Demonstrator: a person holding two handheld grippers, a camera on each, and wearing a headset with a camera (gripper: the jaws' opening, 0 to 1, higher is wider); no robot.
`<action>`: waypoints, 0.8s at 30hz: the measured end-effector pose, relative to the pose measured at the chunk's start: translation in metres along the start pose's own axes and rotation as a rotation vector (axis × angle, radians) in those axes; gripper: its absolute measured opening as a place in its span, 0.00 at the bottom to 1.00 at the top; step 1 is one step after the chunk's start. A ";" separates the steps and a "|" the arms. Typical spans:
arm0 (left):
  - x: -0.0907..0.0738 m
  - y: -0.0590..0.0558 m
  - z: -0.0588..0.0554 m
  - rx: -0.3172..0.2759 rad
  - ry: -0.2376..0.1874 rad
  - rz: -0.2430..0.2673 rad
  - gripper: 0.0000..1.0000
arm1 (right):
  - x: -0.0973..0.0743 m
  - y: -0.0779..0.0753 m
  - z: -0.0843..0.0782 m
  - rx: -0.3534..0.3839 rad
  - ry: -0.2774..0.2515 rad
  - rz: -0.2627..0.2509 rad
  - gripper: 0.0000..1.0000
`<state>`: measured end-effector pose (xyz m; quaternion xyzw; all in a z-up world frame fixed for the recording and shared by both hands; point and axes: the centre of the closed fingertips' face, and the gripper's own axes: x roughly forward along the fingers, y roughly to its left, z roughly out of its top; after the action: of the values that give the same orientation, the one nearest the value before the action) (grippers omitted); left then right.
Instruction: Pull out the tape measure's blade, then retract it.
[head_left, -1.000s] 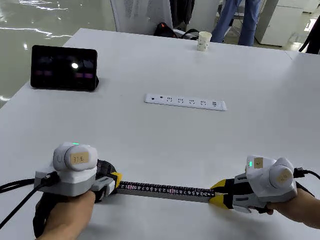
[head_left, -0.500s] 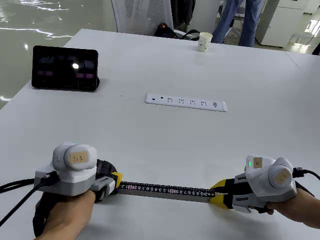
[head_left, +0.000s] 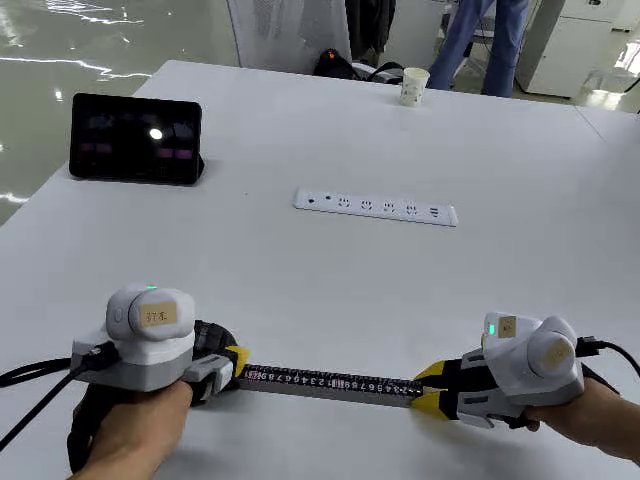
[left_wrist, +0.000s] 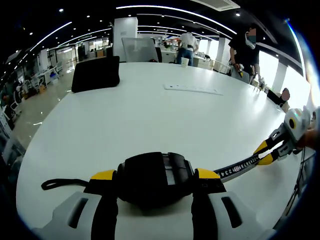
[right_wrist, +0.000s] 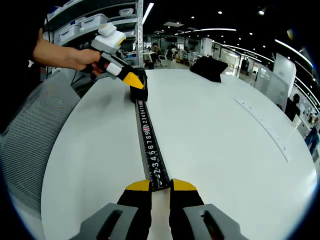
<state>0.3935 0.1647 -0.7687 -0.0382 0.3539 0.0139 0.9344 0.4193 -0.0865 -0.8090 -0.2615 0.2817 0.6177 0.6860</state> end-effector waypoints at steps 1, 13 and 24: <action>0.000 0.000 0.000 0.000 0.001 -0.001 0.54 | 0.001 0.001 0.002 0.000 -0.001 0.000 0.10; 0.000 0.001 0.000 -0.013 0.005 -0.011 0.54 | 0.015 0.003 0.012 -0.001 -0.010 0.010 0.10; 0.001 0.001 0.000 -0.018 0.006 -0.016 0.55 | 0.026 0.006 0.022 -0.005 -0.019 0.016 0.10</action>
<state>0.3939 0.1658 -0.7691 -0.0493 0.3561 0.0094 0.9331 0.4165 -0.0516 -0.8120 -0.2552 0.2756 0.6263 0.6831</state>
